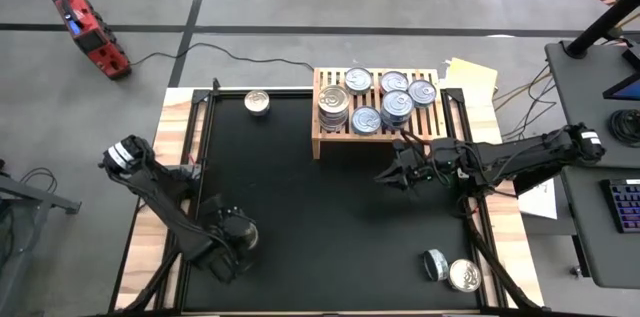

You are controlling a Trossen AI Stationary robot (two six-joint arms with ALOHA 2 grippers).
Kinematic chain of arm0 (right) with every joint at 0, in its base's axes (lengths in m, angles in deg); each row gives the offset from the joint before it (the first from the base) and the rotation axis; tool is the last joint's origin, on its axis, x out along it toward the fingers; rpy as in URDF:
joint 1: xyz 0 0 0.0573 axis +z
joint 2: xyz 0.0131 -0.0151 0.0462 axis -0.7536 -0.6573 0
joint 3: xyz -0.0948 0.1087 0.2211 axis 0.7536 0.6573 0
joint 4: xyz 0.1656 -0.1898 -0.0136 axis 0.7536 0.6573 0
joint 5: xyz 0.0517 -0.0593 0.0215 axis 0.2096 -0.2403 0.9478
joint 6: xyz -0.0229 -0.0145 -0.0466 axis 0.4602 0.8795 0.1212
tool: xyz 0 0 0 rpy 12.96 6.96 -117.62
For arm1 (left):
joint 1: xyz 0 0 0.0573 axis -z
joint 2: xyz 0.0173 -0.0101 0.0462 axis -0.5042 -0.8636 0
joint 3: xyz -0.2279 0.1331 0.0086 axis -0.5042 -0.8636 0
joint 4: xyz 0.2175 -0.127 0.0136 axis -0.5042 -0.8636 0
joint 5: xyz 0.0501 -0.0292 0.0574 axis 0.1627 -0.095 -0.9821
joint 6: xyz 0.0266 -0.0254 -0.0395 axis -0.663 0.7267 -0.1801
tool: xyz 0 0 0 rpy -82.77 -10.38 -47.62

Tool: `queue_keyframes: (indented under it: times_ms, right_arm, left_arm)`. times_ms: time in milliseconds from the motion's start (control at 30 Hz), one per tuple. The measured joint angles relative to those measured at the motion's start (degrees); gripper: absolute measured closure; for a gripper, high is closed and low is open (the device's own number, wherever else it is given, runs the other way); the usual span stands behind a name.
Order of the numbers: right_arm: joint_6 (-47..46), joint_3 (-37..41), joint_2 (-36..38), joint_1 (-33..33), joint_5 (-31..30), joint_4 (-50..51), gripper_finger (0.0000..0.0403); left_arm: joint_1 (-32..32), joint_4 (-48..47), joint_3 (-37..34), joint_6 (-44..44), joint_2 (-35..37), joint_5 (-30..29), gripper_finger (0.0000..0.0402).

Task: Stack canned seafood by type on shelf
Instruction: Put the blue-pink tuna can on the shelf

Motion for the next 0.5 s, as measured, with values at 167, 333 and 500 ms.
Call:
queue_keyframes:
  times_ms: [167, 333, 500]
  right_arm:
    - [0.3, -0.6, 0.0, 1.4, -0.5, -2.5, 0.0394]
    - [-0.2, -1.1, -2.4, 2.7, -5.8, -2.2, 0.0394]
    - [0.2, -1.4, -7.5, 3.9, -6.6, -7.1, 0.0394]
  left_arm:
    - [-3.4, 0.1, 0.0, -4.9, 0.0, -4.9, 0.0093]
    - [-5.7, 0.5, 0.0, -9.5, 1.3, -10.8, 0.0093]
    - [-6.2, 0.9, 0.5, -12.6, 5.0, -15.1, 0.0093]
